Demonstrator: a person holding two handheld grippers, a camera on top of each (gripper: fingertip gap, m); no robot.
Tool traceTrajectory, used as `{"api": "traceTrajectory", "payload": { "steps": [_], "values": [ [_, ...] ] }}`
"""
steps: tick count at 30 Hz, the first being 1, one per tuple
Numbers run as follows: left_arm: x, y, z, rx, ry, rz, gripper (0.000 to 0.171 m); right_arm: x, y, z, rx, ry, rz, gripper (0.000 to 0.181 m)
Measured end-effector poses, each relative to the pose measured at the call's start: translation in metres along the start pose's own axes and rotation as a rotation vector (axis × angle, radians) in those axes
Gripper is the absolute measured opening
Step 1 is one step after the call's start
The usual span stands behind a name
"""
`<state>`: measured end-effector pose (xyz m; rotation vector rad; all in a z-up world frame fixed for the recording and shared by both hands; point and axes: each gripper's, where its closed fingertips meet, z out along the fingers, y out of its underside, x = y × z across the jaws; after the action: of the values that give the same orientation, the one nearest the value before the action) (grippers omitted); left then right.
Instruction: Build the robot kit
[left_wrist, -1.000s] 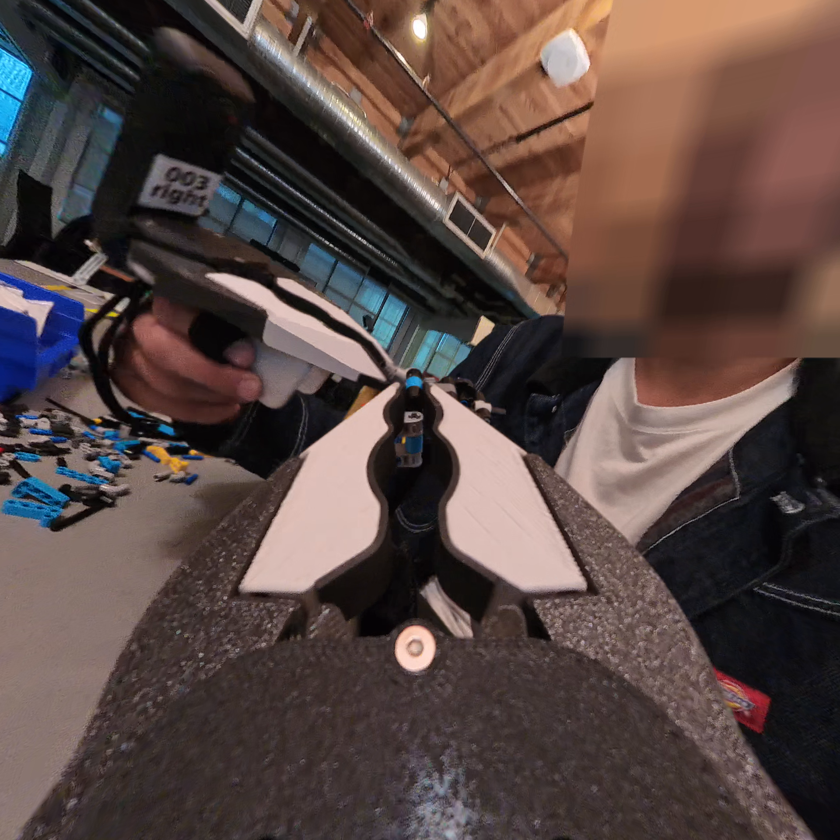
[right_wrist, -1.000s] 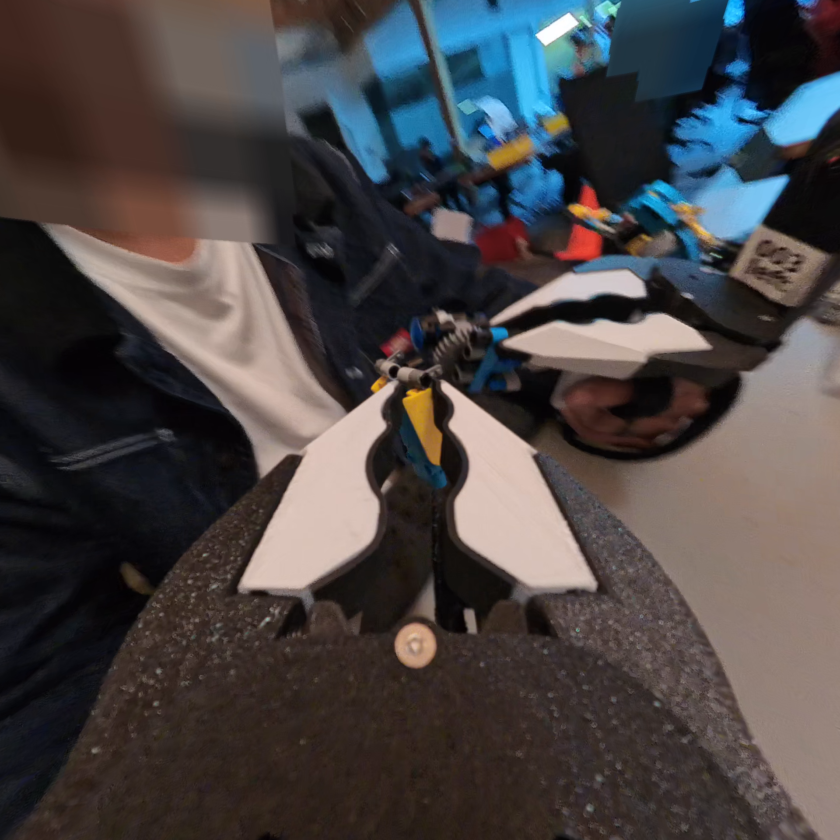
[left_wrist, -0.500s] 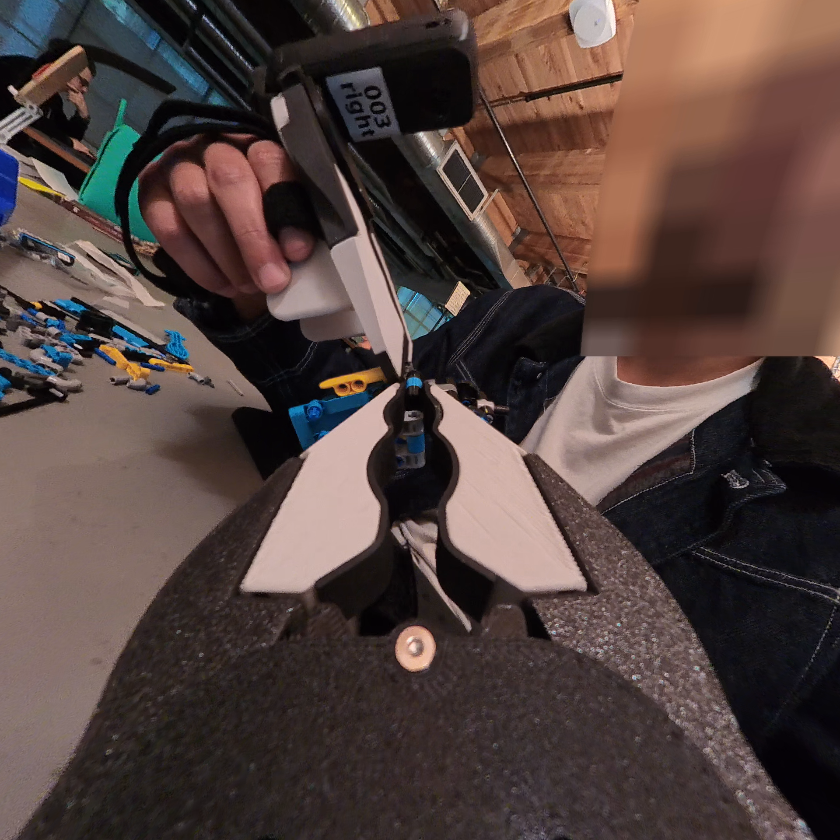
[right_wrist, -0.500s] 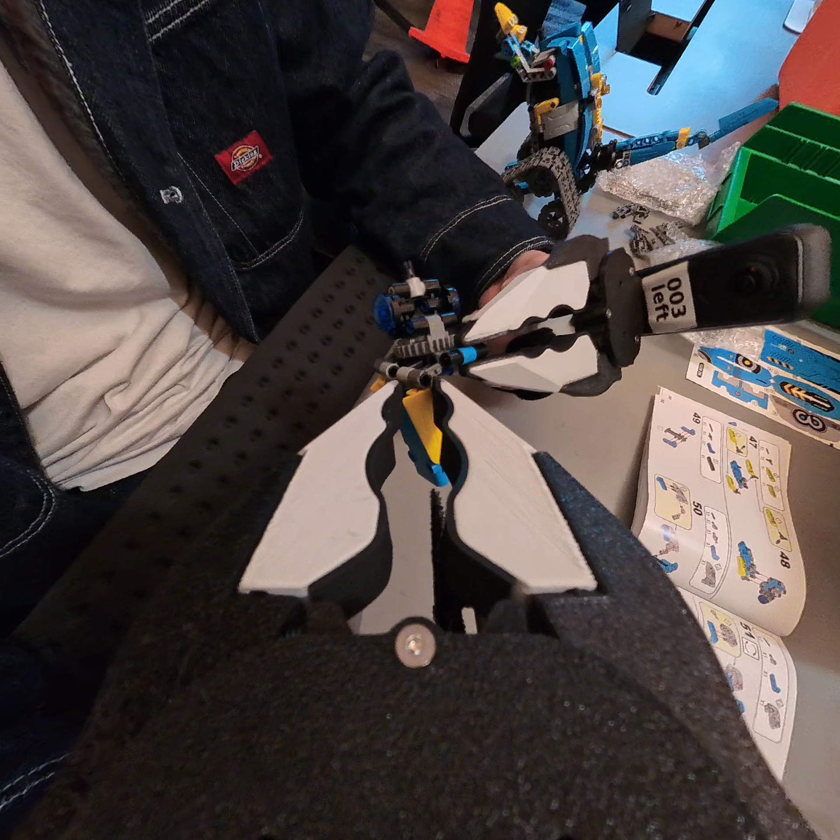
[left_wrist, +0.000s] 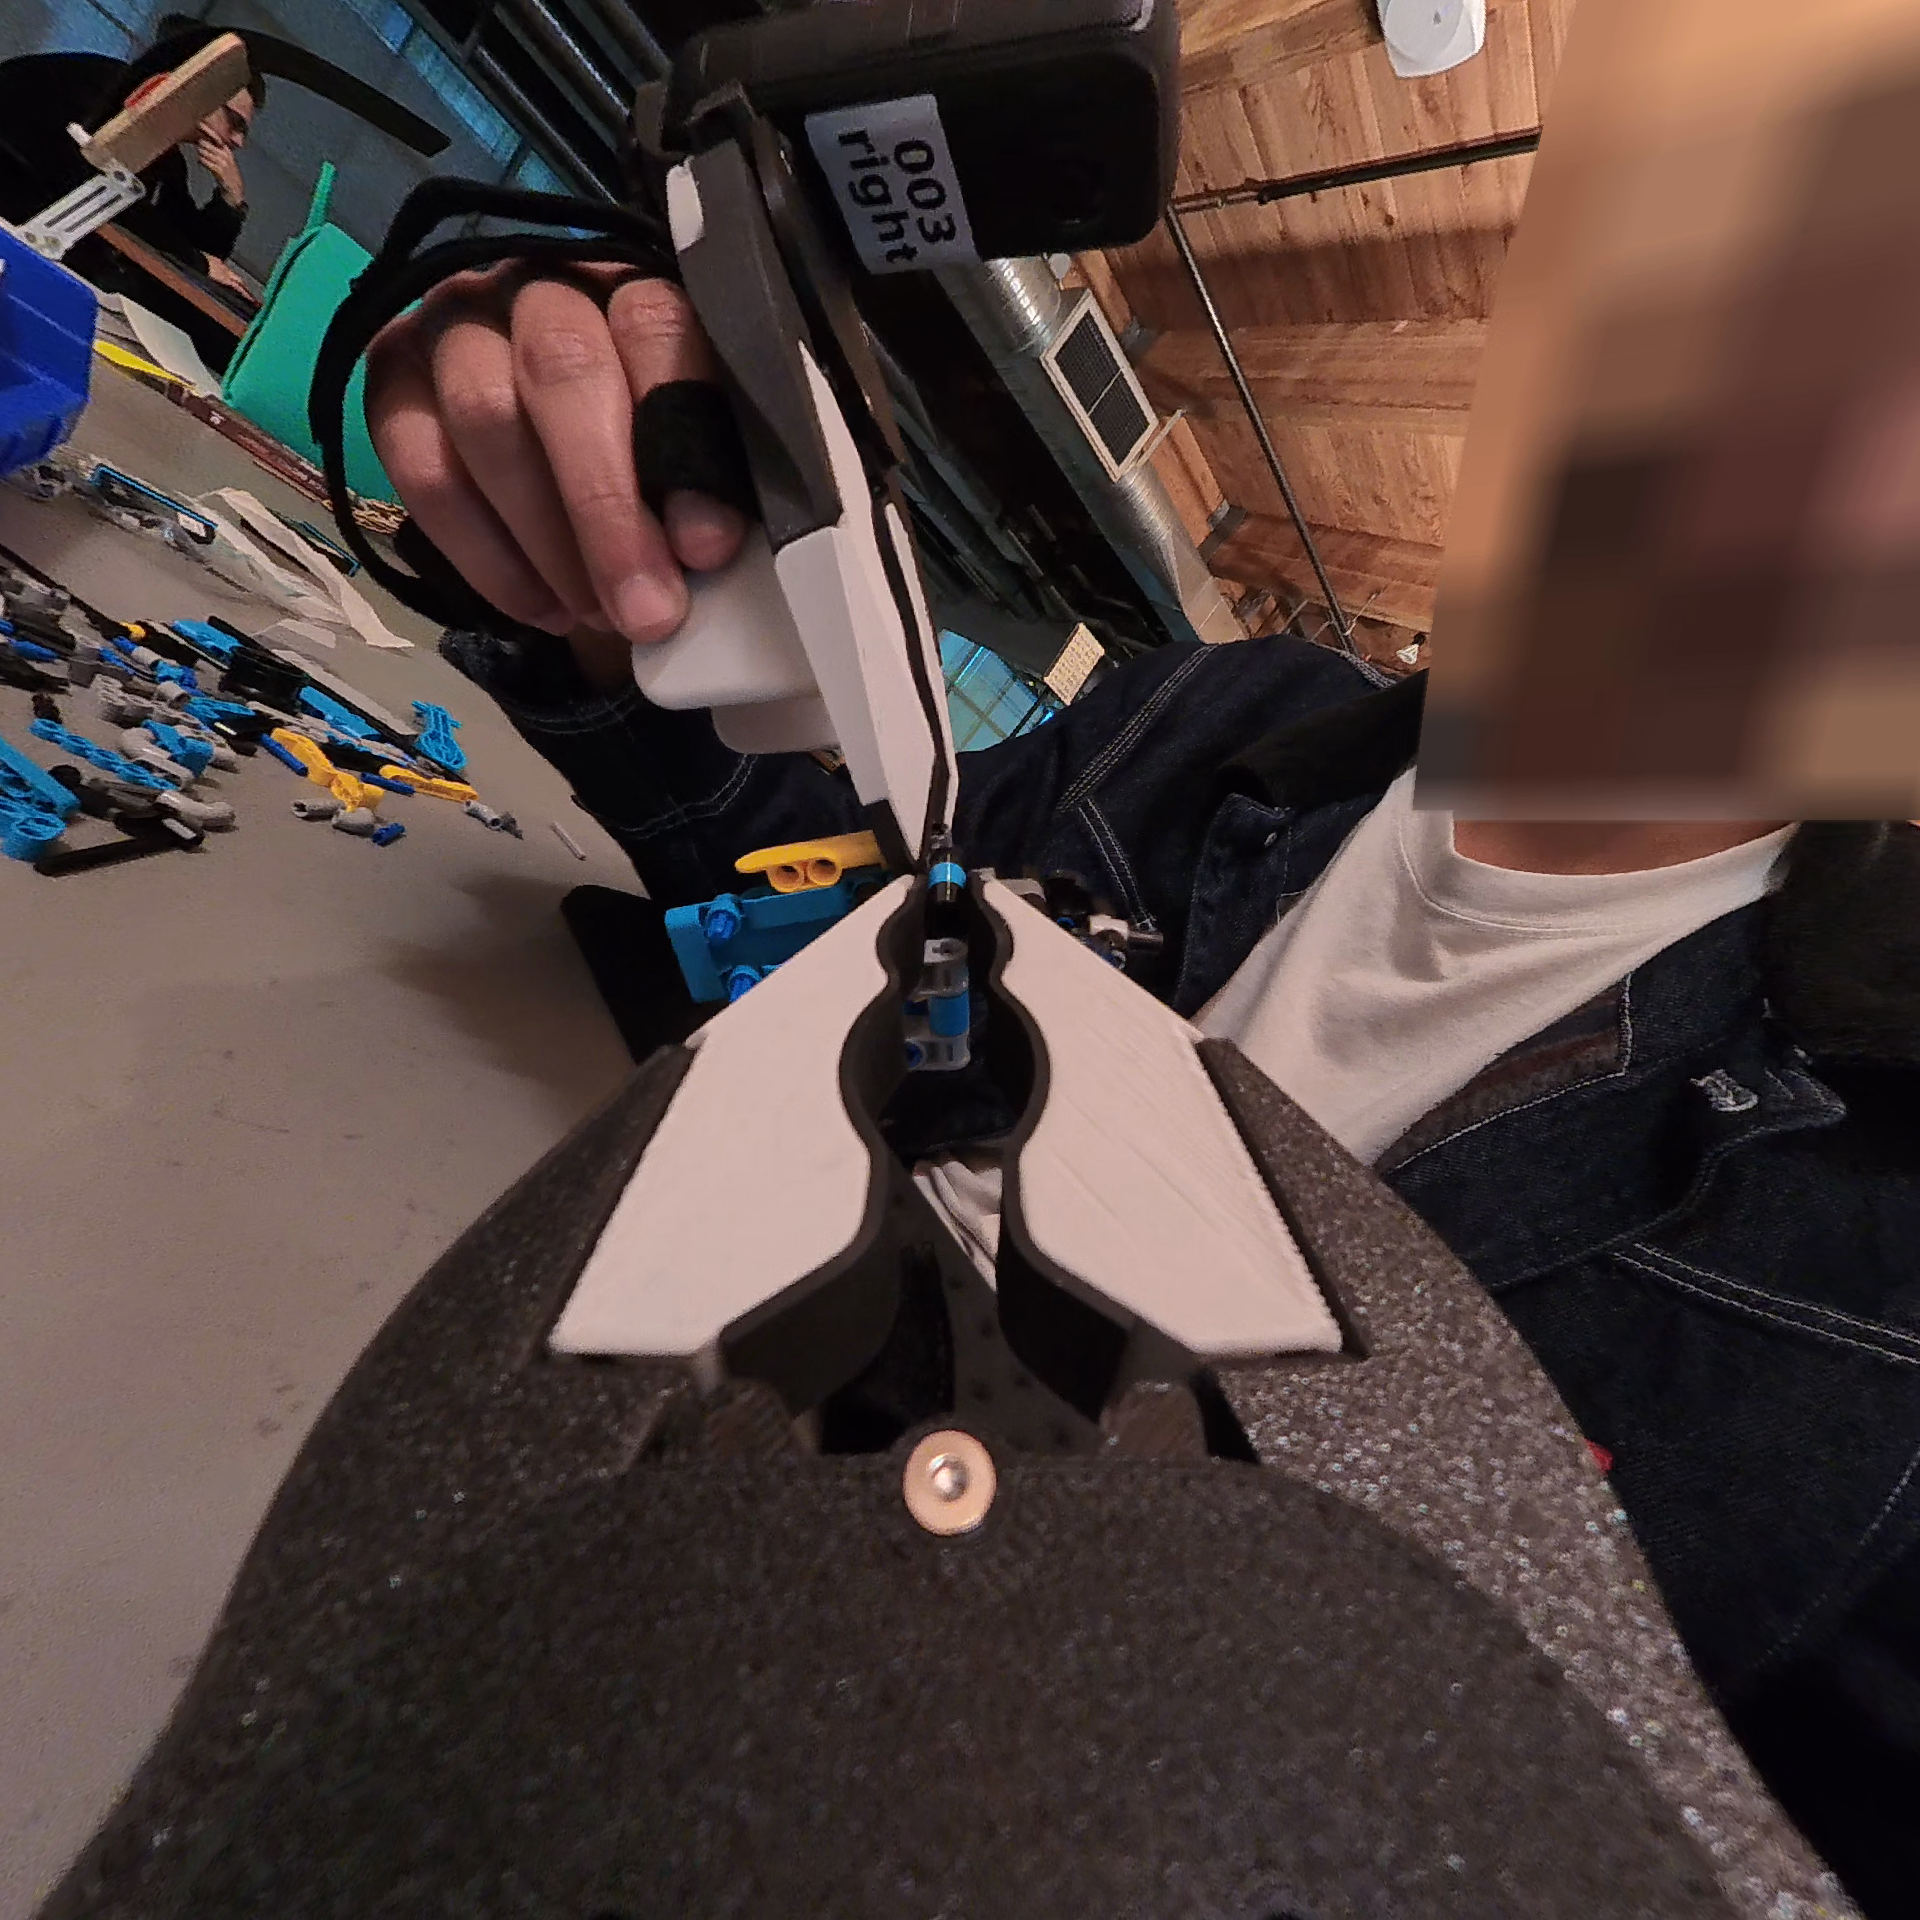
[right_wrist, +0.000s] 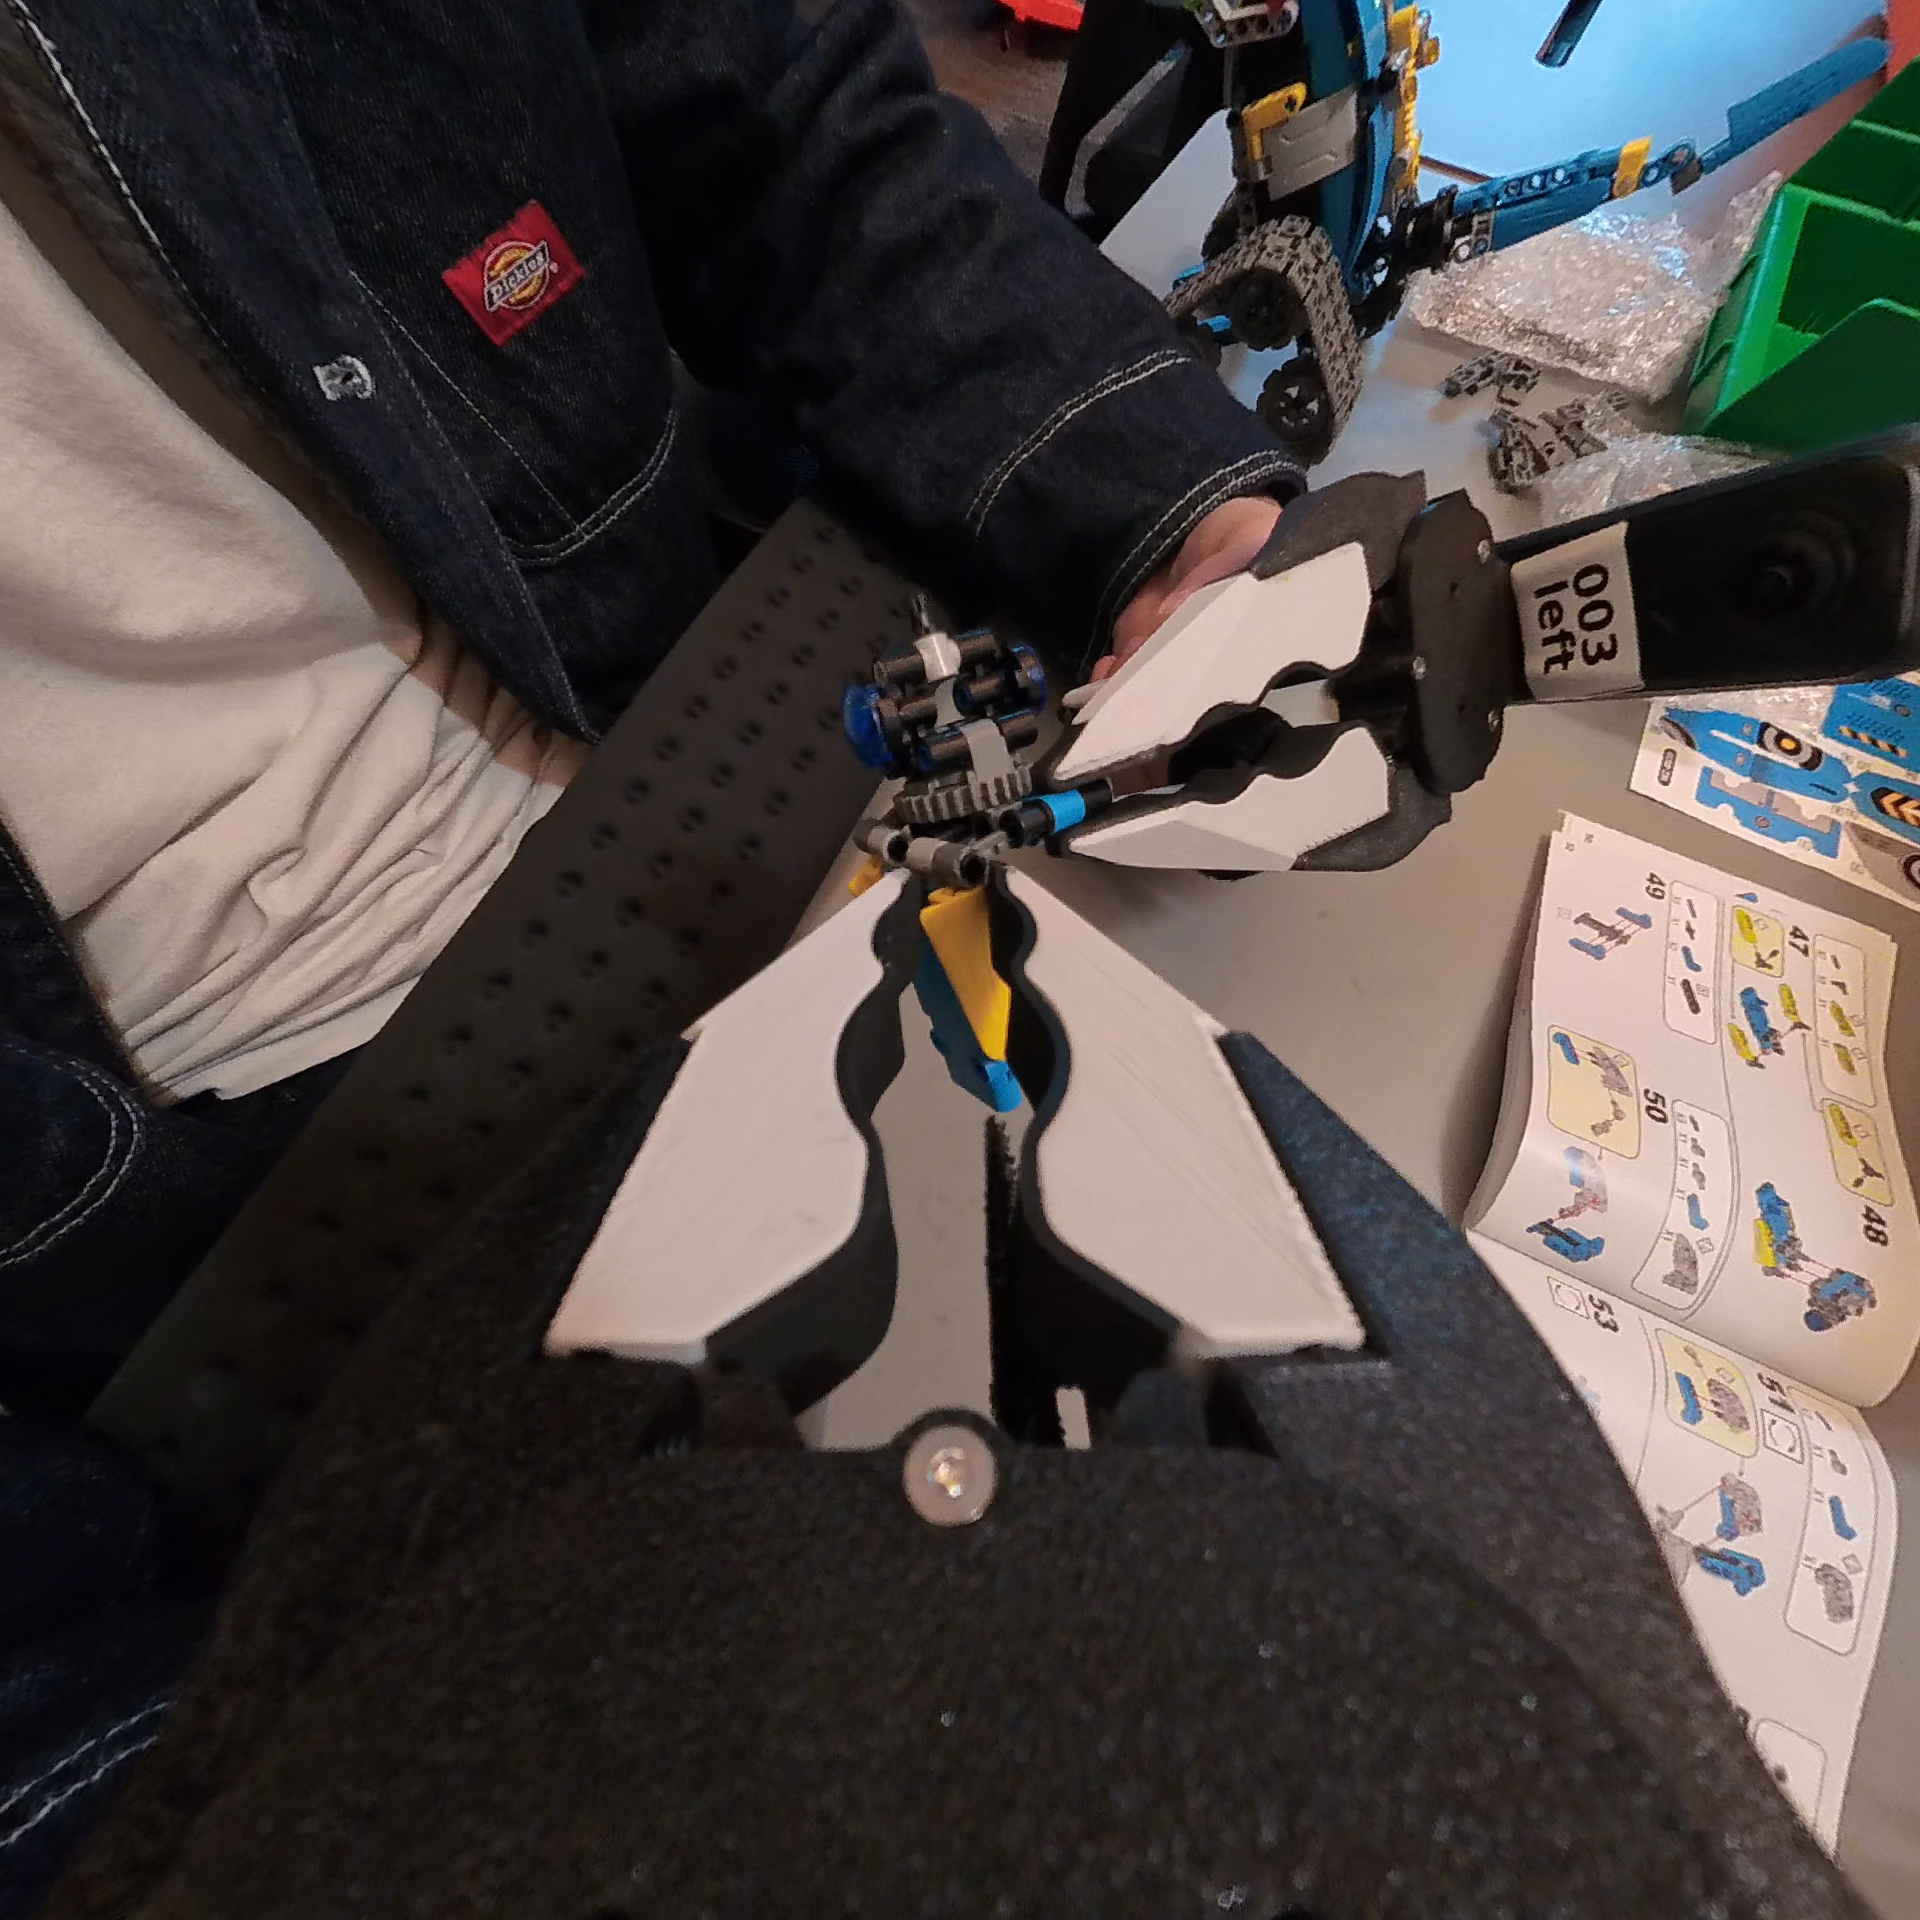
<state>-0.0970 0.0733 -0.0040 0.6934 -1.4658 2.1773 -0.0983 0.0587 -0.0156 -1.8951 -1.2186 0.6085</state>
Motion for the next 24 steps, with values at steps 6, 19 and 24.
{"api": "traceTrajectory", "payload": {
  "steps": [6, 19, 24],
  "values": [
    [-0.004, 0.002, -0.002, -0.016, -0.037, 0.006, 0.006, 0.002, 0.005, 0.001, -0.032, 0.02, -0.004, 0.012],
    [-0.012, 0.006, -0.006, -0.023, -0.053, -0.068, 0.006, 0.006, 0.012, 0.005, -0.09, 0.046, -0.024, 0.012],
    [-0.016, 0.007, -0.006, -0.017, -0.071, -0.065, 0.006, 0.007, 0.016, 0.005, -0.075, 0.021, 0.007, 0.012]
  ]
}}
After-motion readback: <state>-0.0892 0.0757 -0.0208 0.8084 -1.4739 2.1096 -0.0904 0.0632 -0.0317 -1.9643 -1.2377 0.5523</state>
